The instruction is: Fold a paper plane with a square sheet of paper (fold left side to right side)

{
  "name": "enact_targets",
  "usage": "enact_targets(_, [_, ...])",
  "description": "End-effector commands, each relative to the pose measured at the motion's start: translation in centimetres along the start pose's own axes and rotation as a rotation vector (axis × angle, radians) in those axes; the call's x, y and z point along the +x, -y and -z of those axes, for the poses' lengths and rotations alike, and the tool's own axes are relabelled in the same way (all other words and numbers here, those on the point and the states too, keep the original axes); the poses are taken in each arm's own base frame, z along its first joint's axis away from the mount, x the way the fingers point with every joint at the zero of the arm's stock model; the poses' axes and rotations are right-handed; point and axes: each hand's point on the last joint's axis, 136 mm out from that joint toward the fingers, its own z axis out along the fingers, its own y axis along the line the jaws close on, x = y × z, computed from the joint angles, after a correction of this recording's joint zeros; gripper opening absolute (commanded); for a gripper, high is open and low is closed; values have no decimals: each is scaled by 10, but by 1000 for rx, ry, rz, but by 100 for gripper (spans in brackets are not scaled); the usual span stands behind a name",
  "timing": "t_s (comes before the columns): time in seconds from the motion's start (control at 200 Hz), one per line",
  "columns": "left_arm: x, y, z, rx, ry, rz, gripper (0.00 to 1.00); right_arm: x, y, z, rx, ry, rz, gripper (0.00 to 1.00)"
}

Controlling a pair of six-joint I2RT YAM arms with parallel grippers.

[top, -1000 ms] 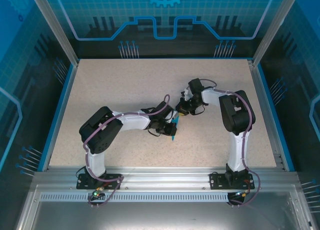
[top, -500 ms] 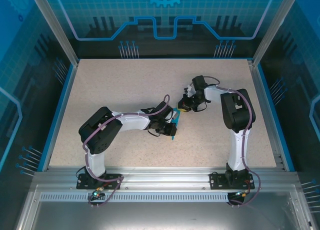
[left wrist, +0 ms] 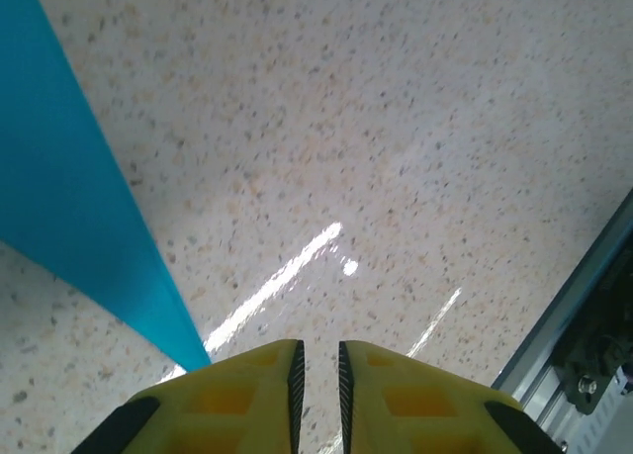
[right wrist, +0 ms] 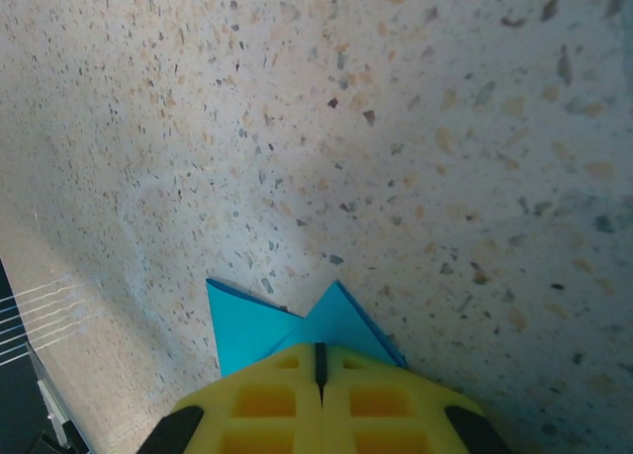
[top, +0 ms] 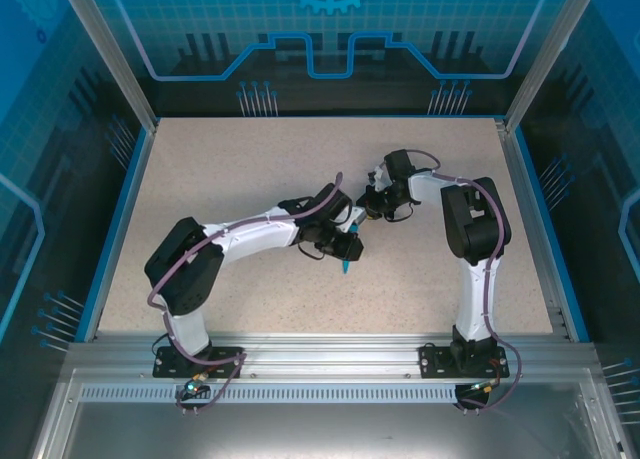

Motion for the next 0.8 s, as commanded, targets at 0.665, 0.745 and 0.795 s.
enact_targets(0.665, [69, -48, -51, 87, -195, 167, 12, 9, 34, -14, 122, -19, -26, 0])
enact_targets(0.745, [82, -50, -51, 78, -217, 172, 12, 8, 34, -13, 122, -20, -26, 0])
enact_targets(0.795, [89, -50, -51, 75, -227, 176, 12, 8, 34, -14, 123, -21, -26, 0])
